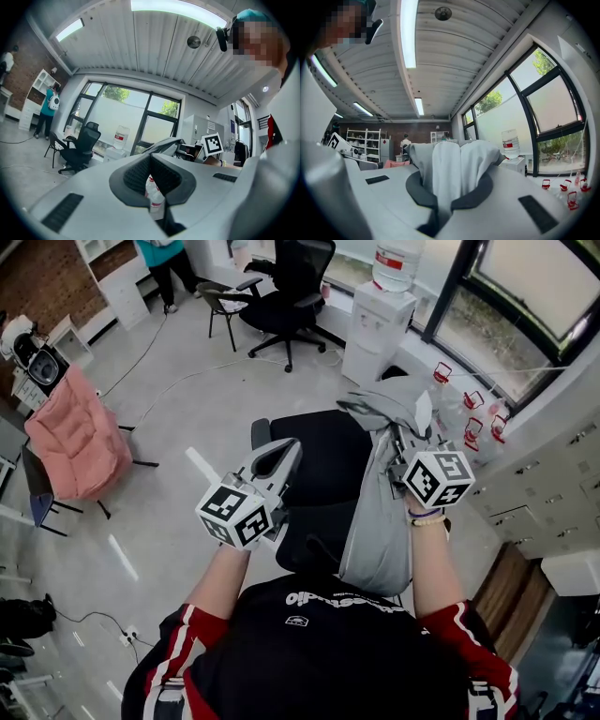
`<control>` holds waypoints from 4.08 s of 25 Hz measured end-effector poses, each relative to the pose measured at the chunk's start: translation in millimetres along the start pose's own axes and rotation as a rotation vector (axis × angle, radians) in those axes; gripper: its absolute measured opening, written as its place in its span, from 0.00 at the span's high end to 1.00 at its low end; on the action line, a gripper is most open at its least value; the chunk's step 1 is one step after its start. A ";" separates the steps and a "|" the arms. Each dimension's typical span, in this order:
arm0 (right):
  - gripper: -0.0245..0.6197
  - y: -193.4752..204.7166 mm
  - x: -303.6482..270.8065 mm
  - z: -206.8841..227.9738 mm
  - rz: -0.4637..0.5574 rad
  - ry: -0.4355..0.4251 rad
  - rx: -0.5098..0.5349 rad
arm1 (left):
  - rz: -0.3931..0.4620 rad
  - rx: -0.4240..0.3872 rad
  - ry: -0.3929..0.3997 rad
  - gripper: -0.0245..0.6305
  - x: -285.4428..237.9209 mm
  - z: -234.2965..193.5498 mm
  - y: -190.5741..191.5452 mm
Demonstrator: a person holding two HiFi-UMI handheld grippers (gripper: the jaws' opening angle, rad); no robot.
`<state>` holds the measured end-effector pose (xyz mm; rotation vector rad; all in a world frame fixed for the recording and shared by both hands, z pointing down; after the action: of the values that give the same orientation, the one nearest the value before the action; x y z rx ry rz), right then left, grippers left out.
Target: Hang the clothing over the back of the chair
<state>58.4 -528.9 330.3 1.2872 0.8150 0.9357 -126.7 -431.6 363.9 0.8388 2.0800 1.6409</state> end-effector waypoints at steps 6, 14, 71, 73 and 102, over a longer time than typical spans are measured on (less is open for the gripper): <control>0.93 42.2 8.4 2.2 -0.095 0.015 -0.030 | -0.014 0.006 0.016 0.93 -9.6 -1.9 7.1; 0.93 87.1 16.7 6.6 -0.202 0.044 -0.051 | -0.026 0.006 0.020 0.93 -7.3 1.0 11.2; 0.38 65.8 115.3 -24.9 -0.316 -0.006 0.103 | -0.047 0.011 0.141 0.93 2.5 63.6 27.2; 0.39 62.3 118.4 -29.0 -0.288 -0.015 0.098 | -0.047 0.007 0.139 0.93 4.5 66.3 28.0; 0.79 41.3 140.0 -55.5 -0.087 -0.030 0.033 | -0.056 -0.037 0.128 0.93 4.7 82.1 27.9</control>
<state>61.7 -377.1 366.6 1.2806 0.8594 0.8350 -73.8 -363.0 369.7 0.6733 2.1299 1.7393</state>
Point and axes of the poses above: the fingertips, and each gripper's own axes: x backward along the fingers, z to its right, y out of its underside, the point moved 2 cm from there along x, backward along the fingers, and after that the axes turned 13 degrees about y, right-handed, at the moved point
